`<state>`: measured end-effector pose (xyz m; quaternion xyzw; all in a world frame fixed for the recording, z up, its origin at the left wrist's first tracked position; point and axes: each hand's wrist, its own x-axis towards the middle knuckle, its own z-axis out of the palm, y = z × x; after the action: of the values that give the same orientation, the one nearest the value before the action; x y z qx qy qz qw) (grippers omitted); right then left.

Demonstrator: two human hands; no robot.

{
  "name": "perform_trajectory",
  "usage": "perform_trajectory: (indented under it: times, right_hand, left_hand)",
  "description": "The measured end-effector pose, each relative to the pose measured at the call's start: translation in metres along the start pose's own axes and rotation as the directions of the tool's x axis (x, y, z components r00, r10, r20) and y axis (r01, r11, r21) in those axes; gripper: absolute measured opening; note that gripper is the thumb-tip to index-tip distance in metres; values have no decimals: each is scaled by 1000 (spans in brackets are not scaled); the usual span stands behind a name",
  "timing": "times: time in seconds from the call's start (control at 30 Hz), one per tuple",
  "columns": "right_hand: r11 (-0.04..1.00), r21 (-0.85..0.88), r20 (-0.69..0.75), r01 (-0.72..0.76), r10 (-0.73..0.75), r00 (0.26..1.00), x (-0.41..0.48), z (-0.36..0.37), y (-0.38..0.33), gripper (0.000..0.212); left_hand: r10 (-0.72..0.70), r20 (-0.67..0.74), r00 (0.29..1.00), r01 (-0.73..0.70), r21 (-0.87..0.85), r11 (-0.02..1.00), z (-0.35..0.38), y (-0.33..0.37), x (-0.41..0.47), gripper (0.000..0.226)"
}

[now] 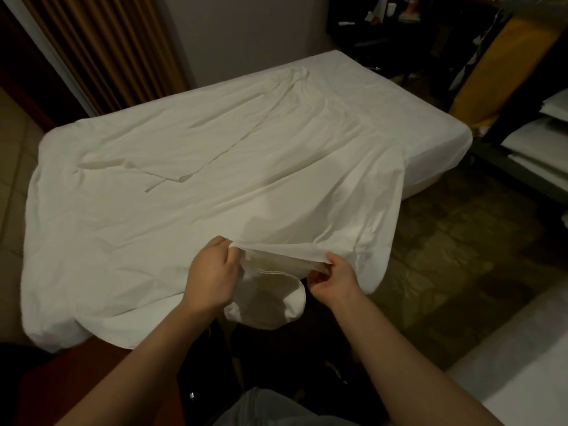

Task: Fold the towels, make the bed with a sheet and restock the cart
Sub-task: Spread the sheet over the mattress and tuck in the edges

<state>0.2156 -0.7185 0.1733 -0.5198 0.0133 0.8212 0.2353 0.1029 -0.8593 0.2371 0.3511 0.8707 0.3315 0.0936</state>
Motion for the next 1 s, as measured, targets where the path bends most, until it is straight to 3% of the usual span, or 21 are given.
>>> perform_trajectory:
  times: [0.17,0.37,0.63,0.77,0.87,0.9,1.0]
  right_hand:
    - [998,-44,-7,-43,42,999,2,3,12,12]
    - [986,-166,-105,-11,-7,994,2,1,27,14]
    - [994,-99,-63,37,-44,997,8,6,36,5]
    - [980,-50,-12,191,-192,981,2,21,30,25]
    - [928,-66,62,366,-363,930,-13,35,11,3]
    - [914,-96,67,394,-389,919,-15,38,8,12]
    - [950,-49,44,307,-305,951,-3,39,11,8]
  left_hand:
    - [-35,-67,997,34,-18,999,-5,-11,10,35]
    - [-90,-107,990,90,-3,996,-9,-19,19,35]
    - [-113,-115,987,113,-6,994,-14,-22,25,31]
    - [-127,-131,983,129,4,992,-21,-25,26,36]
    - [-110,-135,985,118,51,992,-30,-31,28,37]
    - [-102,-132,986,111,64,992,-32,-33,28,36]
    - [-57,-98,994,67,108,992,-32,-33,27,35]
